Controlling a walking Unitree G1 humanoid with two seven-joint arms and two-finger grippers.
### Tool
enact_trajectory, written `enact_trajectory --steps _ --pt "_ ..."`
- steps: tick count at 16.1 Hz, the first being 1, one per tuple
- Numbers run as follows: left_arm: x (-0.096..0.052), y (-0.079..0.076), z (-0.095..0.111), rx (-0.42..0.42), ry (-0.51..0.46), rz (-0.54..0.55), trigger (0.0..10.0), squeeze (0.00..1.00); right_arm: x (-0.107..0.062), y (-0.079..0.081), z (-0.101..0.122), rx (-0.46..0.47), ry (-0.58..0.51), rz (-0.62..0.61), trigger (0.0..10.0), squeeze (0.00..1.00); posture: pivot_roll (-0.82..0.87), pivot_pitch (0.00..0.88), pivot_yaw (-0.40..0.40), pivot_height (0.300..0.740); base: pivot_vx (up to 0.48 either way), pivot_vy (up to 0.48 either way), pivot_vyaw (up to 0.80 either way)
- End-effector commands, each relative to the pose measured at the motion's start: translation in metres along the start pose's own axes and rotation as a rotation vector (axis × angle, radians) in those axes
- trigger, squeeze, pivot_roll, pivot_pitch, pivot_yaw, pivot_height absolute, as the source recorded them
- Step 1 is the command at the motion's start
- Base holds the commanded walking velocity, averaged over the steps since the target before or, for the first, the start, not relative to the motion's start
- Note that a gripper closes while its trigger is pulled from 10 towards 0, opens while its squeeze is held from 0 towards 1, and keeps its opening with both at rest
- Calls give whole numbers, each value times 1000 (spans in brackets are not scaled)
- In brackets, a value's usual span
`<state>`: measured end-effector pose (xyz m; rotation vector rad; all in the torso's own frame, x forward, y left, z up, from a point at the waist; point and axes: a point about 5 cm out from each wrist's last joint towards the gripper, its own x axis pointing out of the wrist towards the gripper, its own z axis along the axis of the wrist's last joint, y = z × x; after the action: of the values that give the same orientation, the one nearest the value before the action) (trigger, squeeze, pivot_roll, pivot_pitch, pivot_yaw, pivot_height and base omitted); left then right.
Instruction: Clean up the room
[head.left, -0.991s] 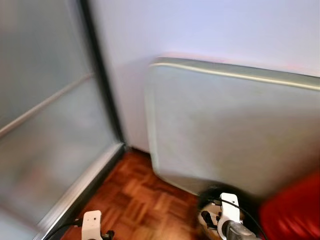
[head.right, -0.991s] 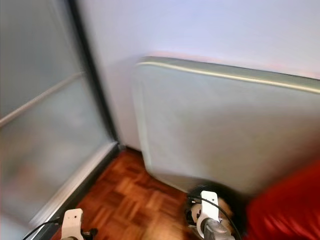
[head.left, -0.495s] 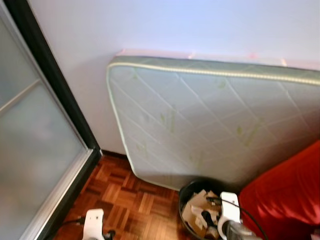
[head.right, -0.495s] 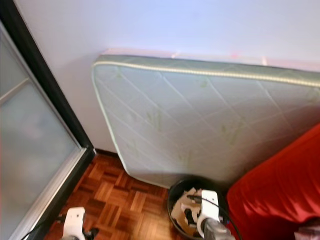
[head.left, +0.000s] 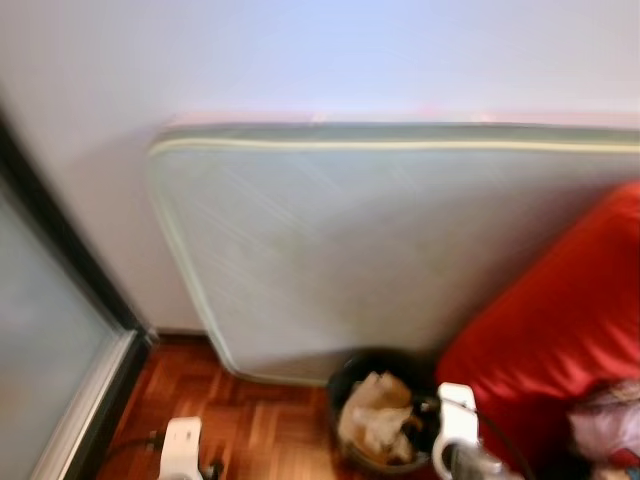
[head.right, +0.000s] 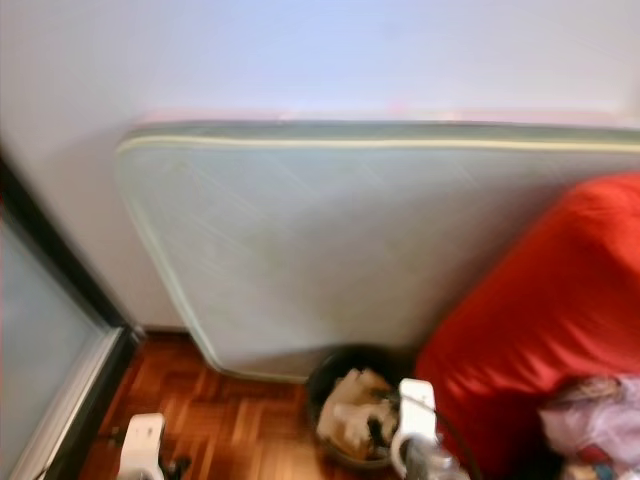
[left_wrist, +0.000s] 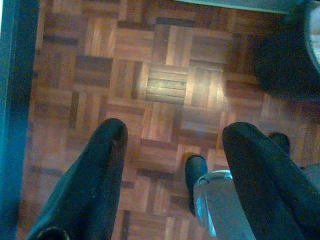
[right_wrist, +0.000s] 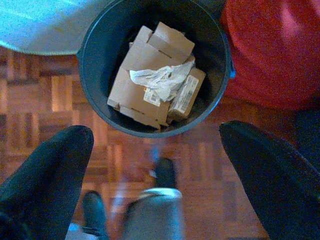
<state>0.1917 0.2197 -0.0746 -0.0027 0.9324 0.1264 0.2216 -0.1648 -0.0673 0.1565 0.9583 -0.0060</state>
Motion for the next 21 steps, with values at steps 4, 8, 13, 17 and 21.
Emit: enact_trajectory --steps 4,8,13,17,21 --pt "1 -4 1 12 8 -16 10000 0 0 -4 3 2 -6 -12 10000 0 14 0 61 735 0 0 -748" --pt "1 -4 1 4 4 -15 10000 0 0 -4 3 4 -7 -13 10000 0 13 0 60 735 0 0 -748" --pt "1 -4 1 2 2 -14 10000 0 0 -4 3 3 -6 -14 10000 0 13 0 60 735 0 0 -745" --pt "0 -4 -1 -6 0 -13 10000 0 -1 -5 1 -4 -1 -14 10000 0 4 0 64 735 0 0 -744" --pt "0 -6 -4 -10 3 -19 10000 0 -1 -6 -1 -20 6 -15 10000 0 -13 0 61 735 0 0 -747"
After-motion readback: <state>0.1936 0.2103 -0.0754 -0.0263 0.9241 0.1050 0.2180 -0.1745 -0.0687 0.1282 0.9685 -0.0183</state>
